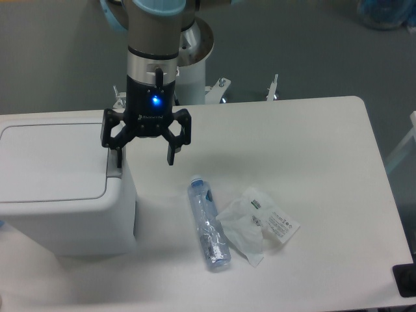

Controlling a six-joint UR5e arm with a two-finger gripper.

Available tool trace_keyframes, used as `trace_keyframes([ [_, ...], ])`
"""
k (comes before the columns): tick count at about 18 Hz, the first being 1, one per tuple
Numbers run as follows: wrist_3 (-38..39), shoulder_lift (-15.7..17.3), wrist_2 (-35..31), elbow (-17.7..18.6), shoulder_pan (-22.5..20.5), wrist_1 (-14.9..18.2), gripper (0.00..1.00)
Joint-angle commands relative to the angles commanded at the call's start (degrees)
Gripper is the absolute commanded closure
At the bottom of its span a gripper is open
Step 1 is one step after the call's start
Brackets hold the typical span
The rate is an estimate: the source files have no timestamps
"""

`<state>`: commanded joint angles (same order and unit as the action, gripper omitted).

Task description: Open the trash can

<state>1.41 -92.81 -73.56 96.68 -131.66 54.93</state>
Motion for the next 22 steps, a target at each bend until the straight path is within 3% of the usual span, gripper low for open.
trace_keyframes([
  [15, 0.00, -0.35, -0.09, 0.18, 0.00, 0.00, 0.00],
  [22, -4.92, -0.35, -0.35, -7.29, -1.14, 0.18, 0.00],
])
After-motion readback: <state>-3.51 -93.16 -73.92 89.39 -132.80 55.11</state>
